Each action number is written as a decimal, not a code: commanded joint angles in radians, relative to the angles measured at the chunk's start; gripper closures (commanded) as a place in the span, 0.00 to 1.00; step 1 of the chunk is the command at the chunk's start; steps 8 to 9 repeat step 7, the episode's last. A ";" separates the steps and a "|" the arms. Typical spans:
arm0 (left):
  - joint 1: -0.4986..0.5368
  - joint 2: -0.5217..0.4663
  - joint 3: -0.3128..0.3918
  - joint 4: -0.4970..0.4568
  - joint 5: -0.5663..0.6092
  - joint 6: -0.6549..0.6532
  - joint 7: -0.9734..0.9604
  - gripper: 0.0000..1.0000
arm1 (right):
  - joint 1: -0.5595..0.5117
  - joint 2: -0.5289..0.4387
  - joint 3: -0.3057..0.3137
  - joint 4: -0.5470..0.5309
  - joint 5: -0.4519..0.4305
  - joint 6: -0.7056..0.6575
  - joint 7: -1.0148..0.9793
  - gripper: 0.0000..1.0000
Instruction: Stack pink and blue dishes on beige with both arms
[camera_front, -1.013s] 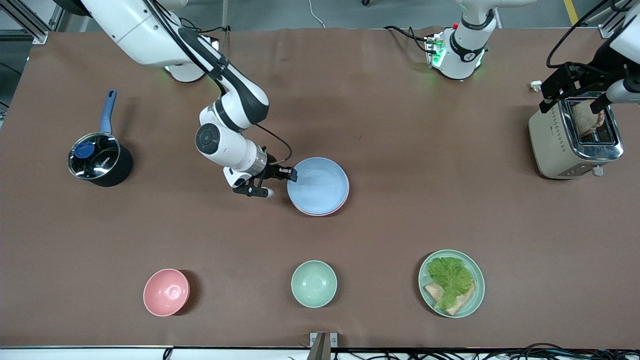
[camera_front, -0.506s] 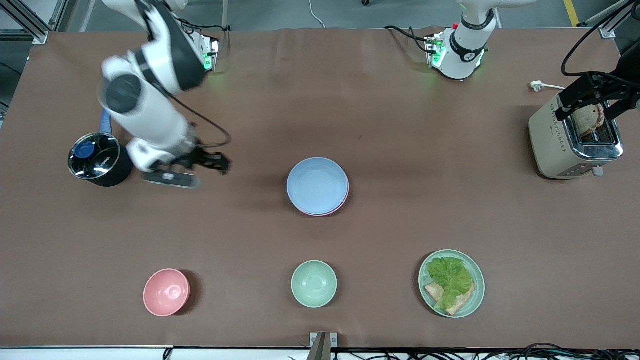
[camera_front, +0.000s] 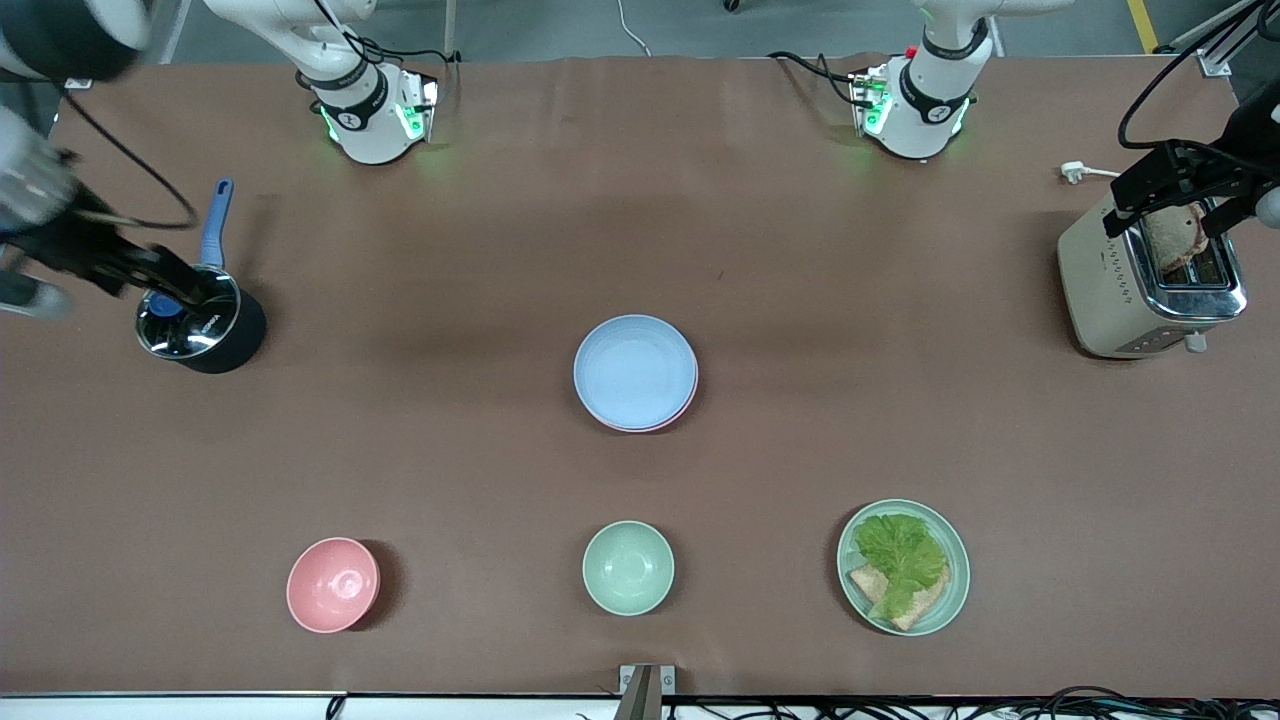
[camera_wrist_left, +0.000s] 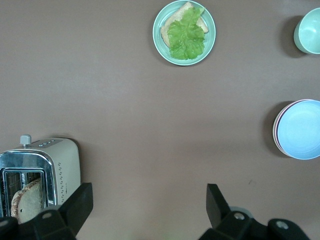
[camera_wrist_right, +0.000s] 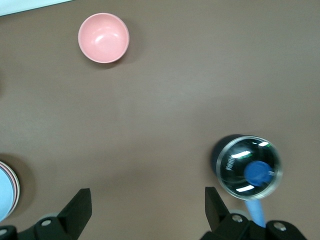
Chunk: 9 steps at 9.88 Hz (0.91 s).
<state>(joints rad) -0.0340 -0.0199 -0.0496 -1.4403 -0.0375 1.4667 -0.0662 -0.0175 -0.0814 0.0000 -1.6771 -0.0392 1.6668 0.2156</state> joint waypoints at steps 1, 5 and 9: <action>-0.004 -0.005 0.002 -0.034 0.016 -0.014 0.032 0.00 | -0.007 0.017 -0.067 0.148 0.072 -0.114 -0.028 0.00; -0.004 -0.005 0.007 -0.032 0.016 -0.014 0.032 0.00 | -0.045 0.097 -0.078 0.255 0.084 -0.200 -0.193 0.00; -0.004 -0.005 0.007 -0.031 0.018 -0.014 0.032 0.00 | -0.045 0.095 -0.077 0.218 0.084 -0.216 -0.188 0.00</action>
